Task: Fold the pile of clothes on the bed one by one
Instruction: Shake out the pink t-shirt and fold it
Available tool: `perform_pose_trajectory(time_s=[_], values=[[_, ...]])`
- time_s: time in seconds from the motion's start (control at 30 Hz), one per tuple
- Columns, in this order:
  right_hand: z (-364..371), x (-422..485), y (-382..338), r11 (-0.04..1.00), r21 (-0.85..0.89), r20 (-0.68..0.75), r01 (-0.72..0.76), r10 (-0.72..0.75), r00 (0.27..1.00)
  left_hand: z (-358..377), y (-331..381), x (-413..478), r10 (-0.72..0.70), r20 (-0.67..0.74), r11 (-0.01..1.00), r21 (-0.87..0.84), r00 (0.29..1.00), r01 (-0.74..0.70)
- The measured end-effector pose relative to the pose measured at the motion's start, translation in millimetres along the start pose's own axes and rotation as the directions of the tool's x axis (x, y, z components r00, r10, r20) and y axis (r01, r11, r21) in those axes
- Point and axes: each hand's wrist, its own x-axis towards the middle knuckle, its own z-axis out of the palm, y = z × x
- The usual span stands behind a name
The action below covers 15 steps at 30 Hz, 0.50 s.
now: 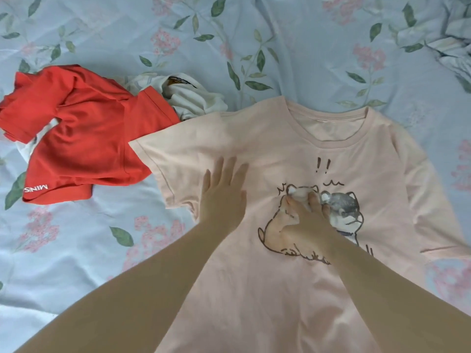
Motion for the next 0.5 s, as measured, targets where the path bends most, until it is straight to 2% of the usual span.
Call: perform_pose_trajectory(time_s=[0.07,0.1,0.13,0.17,0.2,0.23,0.27,0.3,0.37,0.43,0.5], values=[[-18.7,-5.2,13.6,0.980,0.172,-0.002,0.102,-0.103,0.995,16.8,31.8,-0.7,0.103,0.087,0.994,0.019,0.991,-0.105],[-29.7,-10.4,24.5,0.947,0.290,-0.074,0.137,-0.120,0.990,24.7,47.2,-0.2,0.133,0.107,0.991,0.012,0.985,-0.135],[-41.3,-17.0,38.7,0.910,0.381,-0.219,0.164,-0.083,0.972,32.5,63.0,1.6,0.155,0.121,0.988,0.009,0.980,-0.157],[-52.1,-23.0,56.4,0.893,0.411,-0.413,0.183,0.003,0.911,40.1,78.4,4.3,0.169,0.134,0.985,0.001,0.977,-0.171],[-61.7,-28.0,74.9,0.901,0.402,-0.579,0.166,0.110,0.808,47.3,92.9,7.9,0.168,0.153,0.986,-0.005,0.974,-0.170],[-68.9,-30.8,94.9,0.909,0.402,-0.678,0.111,0.215,0.703,54.7,106.2,11.4,0.146,0.178,0.989,-0.017,0.973,-0.145],[-73.8,-32.1,114.5,0.905,0.425,-0.711,0.014,0.324,0.624,62.4,116.9,14.9,0.109,0.203,0.994,-0.030,0.973,-0.105],[-77.2,-32.3,132.9,0.875,0.474,-0.700,-0.096,0.440,0.562,69.9,124.8,17.8,0.068,0.218,0.997,-0.037,0.974,-0.062],[-79.0,-29.7,163.4,0.744,0.614,-0.601,-0.265,0.658,0.454,85.8,129.8,19.6,0.009,0.196,1.000,0.008,0.981,-0.011],[-75.5,-24.5,183.6,0.578,0.732,-0.434,-0.360,0.803,0.409,98.7,126.6,18.4,-0.003,0.120,0.997,0.071,0.993,-0.005],[-68.3,-17.9,197.3,0.463,0.809,-0.315,-0.361,0.862,0.398,105.7,123.7,16.7,-0.007,0.068,0.994,0.111,0.998,-0.001]])
